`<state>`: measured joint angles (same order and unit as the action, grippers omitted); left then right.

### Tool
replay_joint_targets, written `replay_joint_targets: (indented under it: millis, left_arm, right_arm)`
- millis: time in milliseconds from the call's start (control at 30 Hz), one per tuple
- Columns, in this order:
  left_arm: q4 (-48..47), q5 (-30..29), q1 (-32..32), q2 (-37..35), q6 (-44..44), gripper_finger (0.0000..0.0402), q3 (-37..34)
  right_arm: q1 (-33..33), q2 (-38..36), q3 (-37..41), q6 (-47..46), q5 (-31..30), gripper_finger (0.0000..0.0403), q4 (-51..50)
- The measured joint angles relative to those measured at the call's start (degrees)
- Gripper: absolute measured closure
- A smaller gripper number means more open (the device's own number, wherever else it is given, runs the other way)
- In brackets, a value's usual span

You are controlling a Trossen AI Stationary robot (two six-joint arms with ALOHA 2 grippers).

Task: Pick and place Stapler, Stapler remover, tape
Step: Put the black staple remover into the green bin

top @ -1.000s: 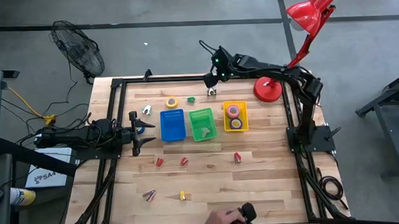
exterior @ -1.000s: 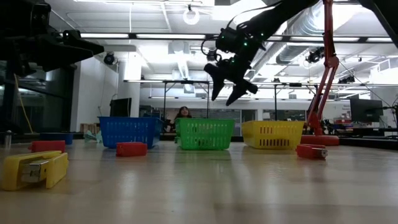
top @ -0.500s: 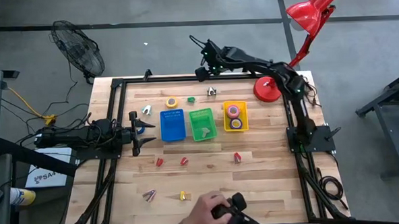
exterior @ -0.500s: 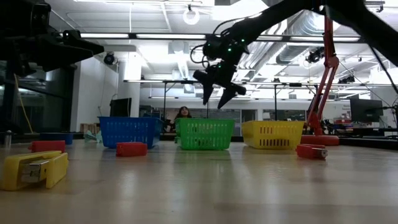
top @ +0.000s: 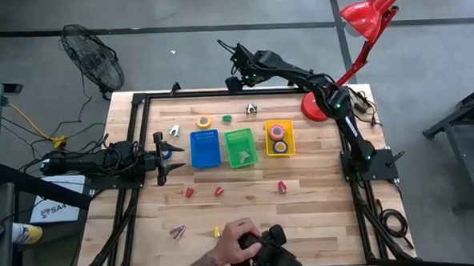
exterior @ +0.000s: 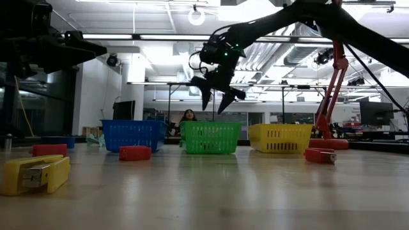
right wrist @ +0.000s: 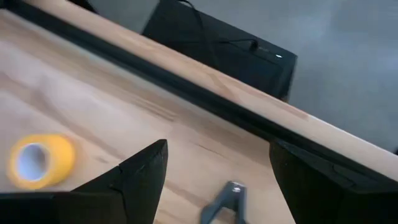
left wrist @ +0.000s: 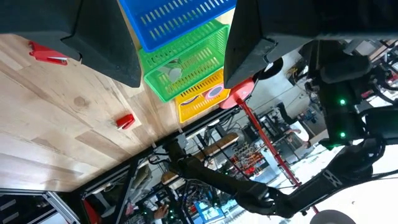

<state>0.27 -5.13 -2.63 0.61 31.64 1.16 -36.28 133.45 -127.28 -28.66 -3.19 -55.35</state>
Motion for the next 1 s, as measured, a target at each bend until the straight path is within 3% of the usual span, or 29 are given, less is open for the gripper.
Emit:
replay_joint_targets:
  millis: [1000]
  left_arm:
    - [0.0, -0.4, 0.0, 0.0, 0.0, 0.0175, 0.0]
  right_arm:
    - [-0.6, 2.2, -0.2, -4.3, -0.5, 0.0104, -6.9]
